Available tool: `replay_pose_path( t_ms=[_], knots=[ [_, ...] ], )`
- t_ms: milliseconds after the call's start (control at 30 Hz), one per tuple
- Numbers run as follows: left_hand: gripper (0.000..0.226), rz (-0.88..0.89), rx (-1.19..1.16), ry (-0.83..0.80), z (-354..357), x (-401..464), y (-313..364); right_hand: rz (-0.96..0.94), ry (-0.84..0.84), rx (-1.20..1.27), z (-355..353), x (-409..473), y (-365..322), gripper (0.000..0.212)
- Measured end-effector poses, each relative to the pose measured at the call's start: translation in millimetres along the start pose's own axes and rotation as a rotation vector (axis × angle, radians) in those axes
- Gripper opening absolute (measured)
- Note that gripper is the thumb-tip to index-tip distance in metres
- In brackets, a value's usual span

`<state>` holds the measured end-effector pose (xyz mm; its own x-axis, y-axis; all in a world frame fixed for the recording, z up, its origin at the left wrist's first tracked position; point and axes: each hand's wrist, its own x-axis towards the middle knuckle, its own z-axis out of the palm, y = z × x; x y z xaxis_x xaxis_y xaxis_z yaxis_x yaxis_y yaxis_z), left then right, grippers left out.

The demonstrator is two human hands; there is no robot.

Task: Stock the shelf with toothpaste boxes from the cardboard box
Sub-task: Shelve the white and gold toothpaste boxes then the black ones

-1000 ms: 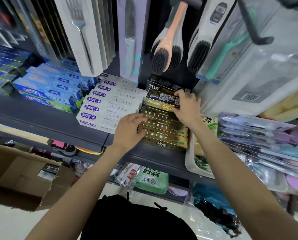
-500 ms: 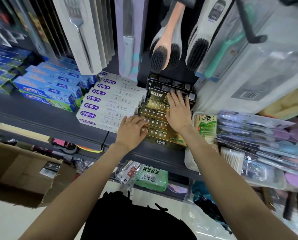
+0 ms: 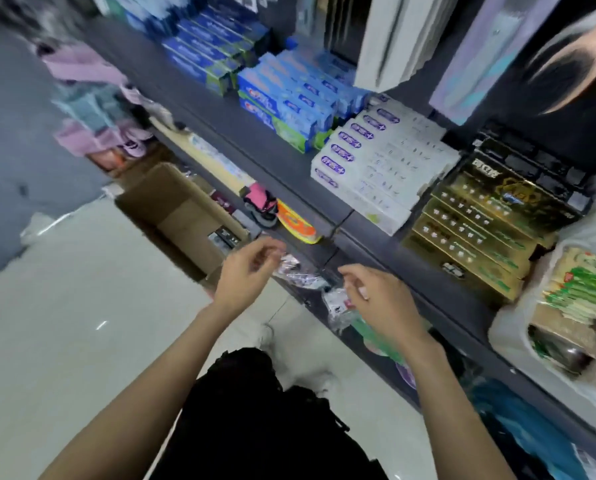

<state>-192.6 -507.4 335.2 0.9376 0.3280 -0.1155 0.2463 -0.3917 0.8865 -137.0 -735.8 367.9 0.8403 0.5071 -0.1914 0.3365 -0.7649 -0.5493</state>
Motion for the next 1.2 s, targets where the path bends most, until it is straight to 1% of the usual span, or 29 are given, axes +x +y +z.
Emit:
replay_pose_path(
  t_ms=[67, 133, 233, 367, 467, 533, 633, 733, 833, 933, 1033, 1067, 1133, 1200],
  knots=[
    [0.029, -0.114, 0.186, -0.054, -36.0, -10.9, -35.8, -0.028, -0.096, 0.012, 26.3, 9.1, -19.4, 0.033],
    [0.031, -0.208, 0.315, -0.025, -72.6, -20.3, -67.3, -0.035, -0.206, 0.009, 54.3, 22.1, -39.2, 0.04],
    [0.02, -0.365, 0.302, 0.049, -125.7, -18.6, -115.0, -0.025, -0.319, -0.004, 98.8, 50.8, -71.1, 0.044],
    [0.019, -0.525, 0.193, 0.069, -188.2, 24.7, -175.3, 0.044, -0.35, 0.085, 153.6, 104.4, -114.8, 0.044],
    [0.019, -0.571, 0.22, 0.036, -223.8, 69.1, -214.8, 0.113, -0.232, 0.196, 196.1, 152.2, -147.3, 0.039],
    [0.022, -0.572, 0.292, -0.012, -237.9, 100.5, -243.7, 0.152, -0.173, 0.245, 234.8, 188.6, -163.2, 0.037],
    [0.024, -0.52, 0.407, -0.118, -237.8, 147.1, -290.9, 0.177, -0.206, 0.164, 303.2, 249.0, -169.3, 0.038],
    [0.032, -0.419, 0.502, -0.265, -211.0, 193.1, -343.5, 0.265, -0.282, 0.126, 367.5, 305.4, -148.1, 0.039],
    [0.044, -0.344, 0.628, -0.304, -169.3, 240.2, -401.0, 0.356, -0.246, 0.08, 422.3, 358.4, -112.6, 0.042],
    [0.054, -0.294, 0.824, -0.358, -126.8, 283.4, -452.0, 0.4, -0.253, -0.04, 478.3, 402.7, -76.6, 0.055],
    [0.061, -0.13, 0.979, -0.478, -93.3, 317.3, -500.5, 0.386, -0.271, -0.172, 530.5, 426.9, -59.8, 0.069],
    [0.062, -0.081, 1.016, -0.534, -85.3, 326.4, -514.4, 0.392, -0.302, -0.208, 544.7, 430.6, -57.3, 0.074],
    [0.063, -0.055, 1.054, -0.635, -72.4, 341.2, -536.0, 0.46, -0.36, -0.251, 566.5, 437.4, -51.6, 0.083],
    [0.069, -0.092, 1.036, -0.692, -62.6, 348.0, -550.8, 0.546, -0.38, -0.263, 579.0, 442.8, -44.8, 0.09]
  ],
)
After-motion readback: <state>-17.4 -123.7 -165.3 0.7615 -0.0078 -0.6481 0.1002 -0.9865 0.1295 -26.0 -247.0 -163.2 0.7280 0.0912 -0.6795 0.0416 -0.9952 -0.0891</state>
